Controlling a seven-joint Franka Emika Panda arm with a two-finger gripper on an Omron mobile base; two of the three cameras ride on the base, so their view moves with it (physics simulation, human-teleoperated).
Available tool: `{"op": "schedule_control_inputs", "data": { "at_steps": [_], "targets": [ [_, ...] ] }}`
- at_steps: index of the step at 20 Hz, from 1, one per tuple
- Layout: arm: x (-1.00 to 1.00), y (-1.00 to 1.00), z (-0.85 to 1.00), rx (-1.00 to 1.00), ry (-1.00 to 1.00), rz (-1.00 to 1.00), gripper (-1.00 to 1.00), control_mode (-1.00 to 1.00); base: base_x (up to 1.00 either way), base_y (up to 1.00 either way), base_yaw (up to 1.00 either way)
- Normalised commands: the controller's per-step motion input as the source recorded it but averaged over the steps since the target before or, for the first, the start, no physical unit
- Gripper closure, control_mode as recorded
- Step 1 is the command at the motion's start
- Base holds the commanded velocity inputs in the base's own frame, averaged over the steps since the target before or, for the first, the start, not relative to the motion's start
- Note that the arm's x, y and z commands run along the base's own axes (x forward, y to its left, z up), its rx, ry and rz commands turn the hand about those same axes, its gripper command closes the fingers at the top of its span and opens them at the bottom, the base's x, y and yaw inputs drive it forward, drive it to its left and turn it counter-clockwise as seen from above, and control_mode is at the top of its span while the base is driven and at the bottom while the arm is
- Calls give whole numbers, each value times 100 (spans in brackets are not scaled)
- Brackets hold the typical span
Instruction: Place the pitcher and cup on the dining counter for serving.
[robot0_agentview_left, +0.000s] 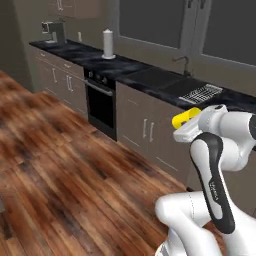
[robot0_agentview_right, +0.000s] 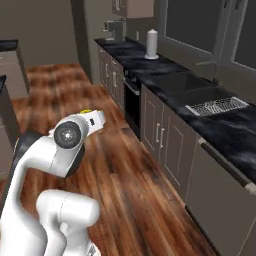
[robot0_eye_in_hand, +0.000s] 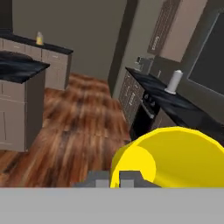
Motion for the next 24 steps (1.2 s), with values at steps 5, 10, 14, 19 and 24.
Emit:
{"op": "schedule_control_inputs", "data": {
  "at_steps": [5, 10, 14, 19, 24],
  "targets": [
    [0, 0, 0, 0, 0, 0, 100, 100, 55, 59, 64],
    [0, 0, 0, 0, 0, 0, 100, 100, 100, 14, 39],
    [0, 0, 0, 0, 0, 0, 100, 100, 100, -9, 15],
    [0, 0, 0, 0, 0, 0, 100, 100, 100, -7, 8],
    [0, 0, 0, 0, 0, 0, 100, 100, 100, -8, 8]
  ]
}}
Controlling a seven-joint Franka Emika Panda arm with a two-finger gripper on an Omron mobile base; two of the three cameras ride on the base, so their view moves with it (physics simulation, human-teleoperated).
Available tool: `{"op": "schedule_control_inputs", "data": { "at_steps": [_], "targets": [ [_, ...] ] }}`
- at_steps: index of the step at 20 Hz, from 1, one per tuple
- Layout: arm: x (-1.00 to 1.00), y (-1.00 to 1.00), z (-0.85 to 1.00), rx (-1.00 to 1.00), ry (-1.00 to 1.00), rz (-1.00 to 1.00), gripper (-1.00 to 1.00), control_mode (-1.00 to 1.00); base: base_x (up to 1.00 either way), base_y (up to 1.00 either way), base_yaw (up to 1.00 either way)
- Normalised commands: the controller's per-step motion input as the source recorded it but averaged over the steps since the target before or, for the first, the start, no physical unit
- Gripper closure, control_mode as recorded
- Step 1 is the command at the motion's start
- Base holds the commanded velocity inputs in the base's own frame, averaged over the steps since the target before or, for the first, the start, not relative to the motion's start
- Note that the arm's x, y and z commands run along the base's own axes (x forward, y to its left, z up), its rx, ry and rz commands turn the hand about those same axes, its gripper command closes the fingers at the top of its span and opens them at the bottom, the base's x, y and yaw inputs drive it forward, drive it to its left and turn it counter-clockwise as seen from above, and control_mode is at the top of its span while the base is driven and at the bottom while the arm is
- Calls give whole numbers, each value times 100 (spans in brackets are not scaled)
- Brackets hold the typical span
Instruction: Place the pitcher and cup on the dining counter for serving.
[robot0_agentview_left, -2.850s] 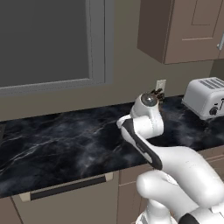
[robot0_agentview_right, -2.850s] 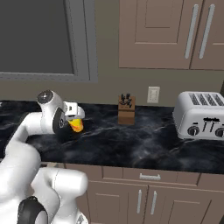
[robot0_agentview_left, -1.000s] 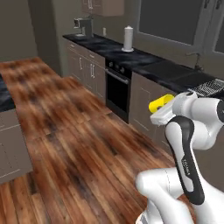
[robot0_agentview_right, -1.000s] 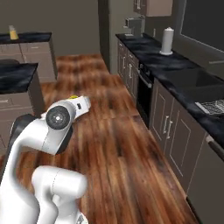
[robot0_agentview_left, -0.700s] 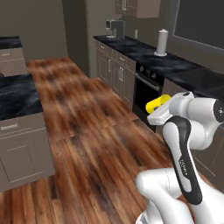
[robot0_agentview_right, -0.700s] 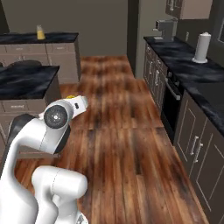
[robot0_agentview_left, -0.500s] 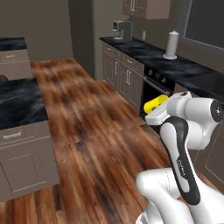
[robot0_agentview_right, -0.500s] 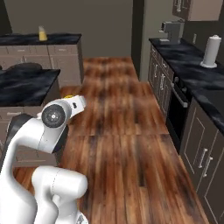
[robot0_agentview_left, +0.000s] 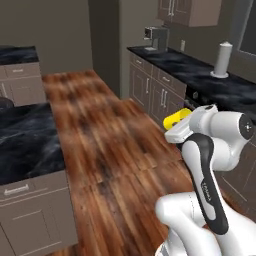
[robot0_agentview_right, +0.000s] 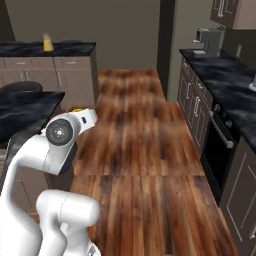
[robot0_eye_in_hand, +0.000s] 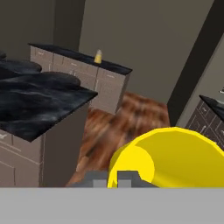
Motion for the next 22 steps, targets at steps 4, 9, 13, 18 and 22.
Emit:
{"op": "schedule_control_inputs", "data": {
  "at_steps": [4, 9, 13, 18, 22],
  "targets": [
    [0, 0, 0, 0, 0, 0, 100, 100, 100, -35, 14],
    [0, 0, 0, 0, 0, 0, 100, 100, 100, -61, 12],
    [0, 0, 0, 0, 0, 0, 100, 100, 100, -44, 11],
    [0, 0, 0, 0, 0, 0, 100, 100, 100, -6, 12],
    [0, 0, 0, 0, 0, 0, 100, 100, 100, 18, 20]
  ]
}}
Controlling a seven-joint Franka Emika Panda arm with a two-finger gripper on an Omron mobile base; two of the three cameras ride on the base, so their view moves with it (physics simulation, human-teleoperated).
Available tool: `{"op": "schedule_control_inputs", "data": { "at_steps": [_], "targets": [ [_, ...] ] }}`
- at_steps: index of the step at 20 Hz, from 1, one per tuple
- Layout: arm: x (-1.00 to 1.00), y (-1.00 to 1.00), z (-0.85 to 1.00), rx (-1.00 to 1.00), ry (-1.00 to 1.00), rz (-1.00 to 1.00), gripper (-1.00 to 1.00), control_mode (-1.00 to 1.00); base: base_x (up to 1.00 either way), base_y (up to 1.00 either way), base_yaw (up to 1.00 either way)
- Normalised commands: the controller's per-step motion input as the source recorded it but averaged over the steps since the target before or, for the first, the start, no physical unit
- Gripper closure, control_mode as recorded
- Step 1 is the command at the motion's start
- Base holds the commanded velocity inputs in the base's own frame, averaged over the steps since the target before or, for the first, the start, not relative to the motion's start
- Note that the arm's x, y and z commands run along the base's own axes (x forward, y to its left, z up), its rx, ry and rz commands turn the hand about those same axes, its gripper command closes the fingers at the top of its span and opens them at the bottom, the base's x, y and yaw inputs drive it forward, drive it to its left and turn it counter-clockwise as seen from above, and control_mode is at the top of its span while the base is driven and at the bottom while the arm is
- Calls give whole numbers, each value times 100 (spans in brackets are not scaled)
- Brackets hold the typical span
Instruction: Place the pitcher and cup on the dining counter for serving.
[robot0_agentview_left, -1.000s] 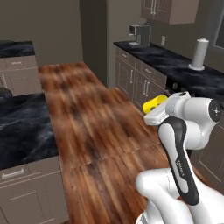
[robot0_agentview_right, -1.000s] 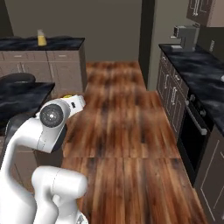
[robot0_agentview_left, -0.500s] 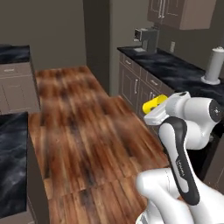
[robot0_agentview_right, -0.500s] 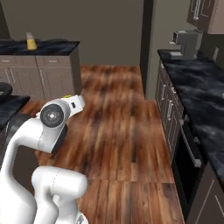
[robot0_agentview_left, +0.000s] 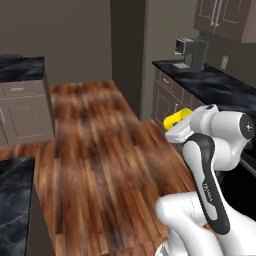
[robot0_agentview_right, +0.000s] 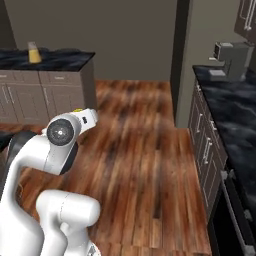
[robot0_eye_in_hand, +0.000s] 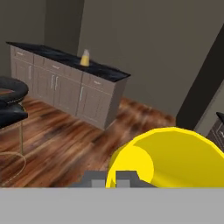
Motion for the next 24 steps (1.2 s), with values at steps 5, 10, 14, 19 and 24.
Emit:
{"op": "schedule_control_inputs", "data": {
  "at_steps": [5, 10, 14, 19, 24],
  "targets": [
    [0, 0, 0, 0, 0, 0, 100, 100, 100, 41, 19],
    [0, 0, 0, 0, 0, 0, 100, 100, 100, 43, 18],
    [0, 0, 0, 0, 0, 0, 100, 100, 100, 51, 16],
    [0, 0, 0, 0, 0, 0, 100, 100, 100, 68, 12],
    [0, 0, 0, 0, 0, 0, 100, 100, 100, 77, 10]
  ]
}}
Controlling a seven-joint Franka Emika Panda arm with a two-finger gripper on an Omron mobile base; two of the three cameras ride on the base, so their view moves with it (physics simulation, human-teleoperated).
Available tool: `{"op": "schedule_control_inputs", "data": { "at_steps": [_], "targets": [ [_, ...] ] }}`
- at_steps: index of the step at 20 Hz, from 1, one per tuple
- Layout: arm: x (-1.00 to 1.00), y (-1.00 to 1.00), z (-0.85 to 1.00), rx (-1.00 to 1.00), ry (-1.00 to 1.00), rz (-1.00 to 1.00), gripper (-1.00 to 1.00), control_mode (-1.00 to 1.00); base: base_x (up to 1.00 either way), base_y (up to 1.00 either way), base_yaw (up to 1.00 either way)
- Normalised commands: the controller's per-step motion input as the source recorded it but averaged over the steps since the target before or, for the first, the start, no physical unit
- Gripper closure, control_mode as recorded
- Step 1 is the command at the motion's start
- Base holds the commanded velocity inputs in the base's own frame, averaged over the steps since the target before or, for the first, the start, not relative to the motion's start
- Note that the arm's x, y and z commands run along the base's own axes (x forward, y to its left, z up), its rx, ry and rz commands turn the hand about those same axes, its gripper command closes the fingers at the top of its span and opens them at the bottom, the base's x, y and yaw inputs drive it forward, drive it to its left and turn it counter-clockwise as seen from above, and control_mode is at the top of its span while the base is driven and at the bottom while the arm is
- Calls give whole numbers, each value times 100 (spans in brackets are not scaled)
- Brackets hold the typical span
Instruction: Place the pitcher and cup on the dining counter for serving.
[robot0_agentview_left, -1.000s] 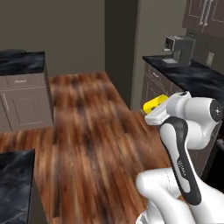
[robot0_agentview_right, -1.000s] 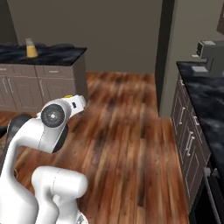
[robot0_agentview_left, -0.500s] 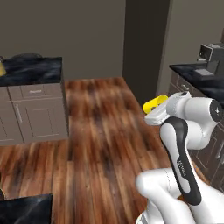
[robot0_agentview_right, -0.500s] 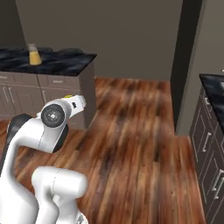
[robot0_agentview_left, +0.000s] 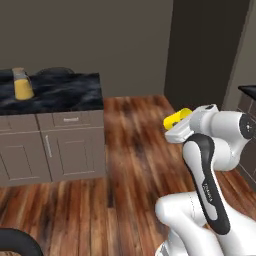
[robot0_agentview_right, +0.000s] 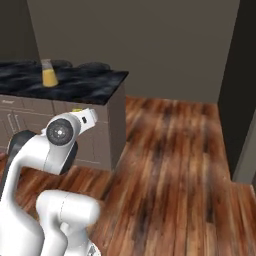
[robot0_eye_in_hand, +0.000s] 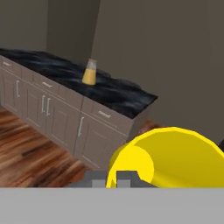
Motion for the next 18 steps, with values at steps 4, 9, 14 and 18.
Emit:
{"op": "schedule_control_inputs", "data": {
  "at_steps": [4, 9, 14, 18],
  "targets": [
    [0, 0, 0, 0, 0, 0, 100, 100, 100, 71, 10],
    [0, 0, 0, 0, 0, 0, 100, 100, 100, 70, 10],
    [0, 0, 0, 0, 0, 0, 100, 100, 100, 12, 4],
    [0, 0, 0, 0, 0, 0, 100, 100, 100, -15, 3]
  ]
}}
